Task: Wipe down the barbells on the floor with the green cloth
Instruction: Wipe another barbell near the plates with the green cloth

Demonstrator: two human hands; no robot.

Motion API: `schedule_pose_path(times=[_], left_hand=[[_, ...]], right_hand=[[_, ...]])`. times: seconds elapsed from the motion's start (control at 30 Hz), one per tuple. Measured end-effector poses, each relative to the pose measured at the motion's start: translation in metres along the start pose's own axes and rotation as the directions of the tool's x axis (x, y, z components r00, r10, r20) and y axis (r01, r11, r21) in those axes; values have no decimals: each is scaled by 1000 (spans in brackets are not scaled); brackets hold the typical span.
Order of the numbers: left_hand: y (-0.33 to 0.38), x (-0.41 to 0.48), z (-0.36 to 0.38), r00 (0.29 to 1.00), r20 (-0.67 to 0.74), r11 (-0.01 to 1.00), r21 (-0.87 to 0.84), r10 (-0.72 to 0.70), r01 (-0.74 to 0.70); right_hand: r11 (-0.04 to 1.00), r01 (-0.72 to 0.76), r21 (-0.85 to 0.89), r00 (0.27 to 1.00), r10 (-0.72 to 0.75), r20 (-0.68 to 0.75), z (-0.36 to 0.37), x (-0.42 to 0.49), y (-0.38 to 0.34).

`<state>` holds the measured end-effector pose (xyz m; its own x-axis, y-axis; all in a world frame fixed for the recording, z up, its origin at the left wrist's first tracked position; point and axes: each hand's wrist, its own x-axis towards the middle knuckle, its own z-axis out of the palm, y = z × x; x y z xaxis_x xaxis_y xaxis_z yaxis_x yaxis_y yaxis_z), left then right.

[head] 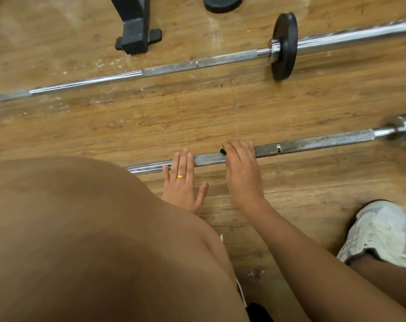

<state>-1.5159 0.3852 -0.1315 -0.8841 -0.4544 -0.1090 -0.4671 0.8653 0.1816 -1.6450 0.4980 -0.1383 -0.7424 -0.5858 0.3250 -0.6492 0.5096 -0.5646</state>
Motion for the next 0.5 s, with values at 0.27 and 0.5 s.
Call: schedule_pose_path(times=[0.27,0.5], left_hand=[[28,4,-11,968,-108,936,-249,228,-248],[56,18,-7,931,-100,918,-160,351,-364]], right_hand=[[993,26,-116,992,-12,125,-27,-2,38],[947,215,-239,922,-116,370,-57,5,77]])
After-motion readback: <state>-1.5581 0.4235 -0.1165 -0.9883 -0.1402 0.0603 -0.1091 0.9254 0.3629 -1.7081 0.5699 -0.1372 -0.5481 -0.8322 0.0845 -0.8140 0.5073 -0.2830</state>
